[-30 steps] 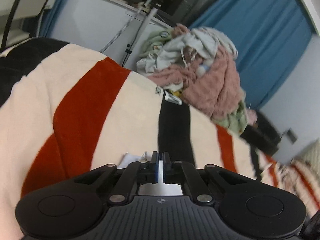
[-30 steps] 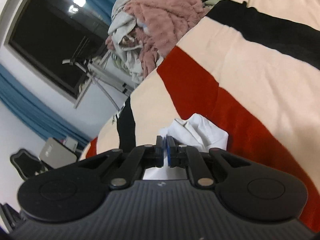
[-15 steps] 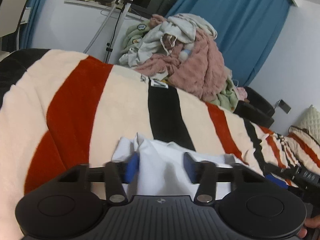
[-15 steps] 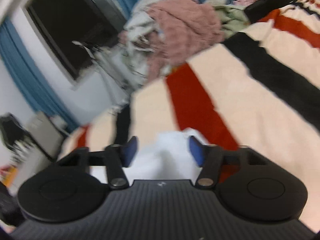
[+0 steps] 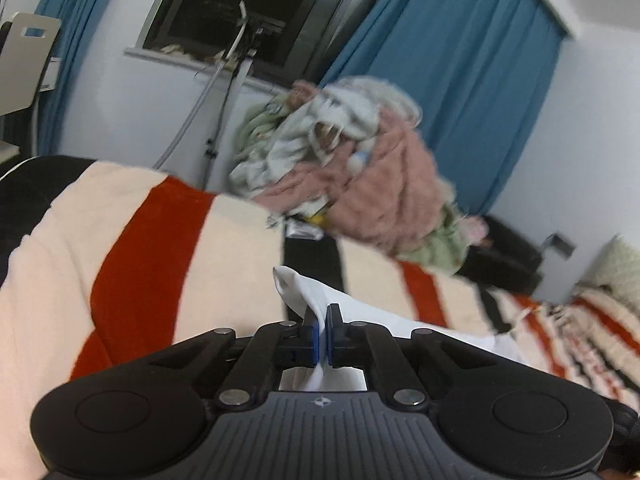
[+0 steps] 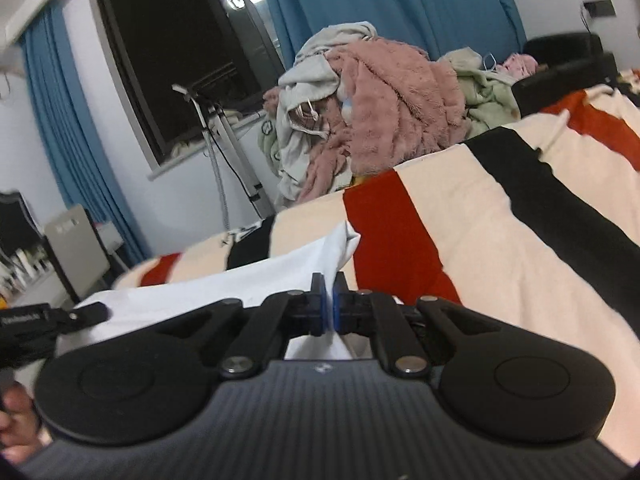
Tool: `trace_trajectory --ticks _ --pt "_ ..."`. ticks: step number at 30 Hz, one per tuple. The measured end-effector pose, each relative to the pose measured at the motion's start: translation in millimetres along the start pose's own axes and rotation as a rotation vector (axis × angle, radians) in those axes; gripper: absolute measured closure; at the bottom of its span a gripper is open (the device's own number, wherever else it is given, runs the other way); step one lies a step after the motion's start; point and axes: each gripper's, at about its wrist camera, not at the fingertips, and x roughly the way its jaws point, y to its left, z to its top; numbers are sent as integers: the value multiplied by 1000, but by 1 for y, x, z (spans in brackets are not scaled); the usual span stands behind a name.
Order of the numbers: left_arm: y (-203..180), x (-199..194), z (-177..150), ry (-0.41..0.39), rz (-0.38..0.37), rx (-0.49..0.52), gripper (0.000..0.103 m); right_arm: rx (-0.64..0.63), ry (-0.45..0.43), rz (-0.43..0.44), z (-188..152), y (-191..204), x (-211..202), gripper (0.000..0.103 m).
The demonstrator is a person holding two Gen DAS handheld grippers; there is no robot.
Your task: Fold clothes
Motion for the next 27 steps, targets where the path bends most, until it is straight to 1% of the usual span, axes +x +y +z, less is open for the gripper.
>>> trace_trajectory --ticks 2,4,5,6,7,8,9,11,12,13,15,16,18,20,22,24,27 --pt "9 8 -6 45 12 -1 98 22 65 -24 -3 -5 11 93" --pt "18 10 -10 82 9 -25 90 64 133 -43 -7 -11 18 87" --pt "18 9 -8 85 10 -21 88 75 149 -50 -7 -12 18 70" --pt "17 6 -6 85 12 -13 78 73 141 -52 -4 -10 12 46" --pt "14 1 -3 80 14 -1 62 59 112 -47 -1 -5 4 34" --pt "10 -7 -2 59 13 9 56 38 73 -38 1 0 -5 24" --pt "5 -16 -1 34 12 19 51 12 45 -31 3 6 -12 25" --pt "-8 -29 -4 13 -11 70 49 -51 9 -21 3 19 -21 25" --pt "-14 -31 -7 19 -14 97 49 -80 8 -16 3 24 -21 30" --pt "-20 -30 -12 28 -7 115 49 -105 27 -9 1 29 -15 37" --pt "-28 -23 -24 56 13 136 49 -131 93 -2 -7 33 -2 77" --pt "-29 -17 -31 77 26 132 49 -136 128 -3 -12 33 5 82" --pt "-26 0 -45 121 57 115 51 -144 160 -4 -19 33 13 81" --pt "-24 13 -55 139 79 112 52 -152 181 -5 -26 33 19 82" --pt "-29 11 -55 145 88 139 53 -158 194 -6 -30 34 20 81" --pt "-33 5 -53 149 78 161 53 -153 182 1 -25 35 5 79" --pt "-40 -14 -59 156 78 184 53 -164 148 7 -23 40 -30 78"
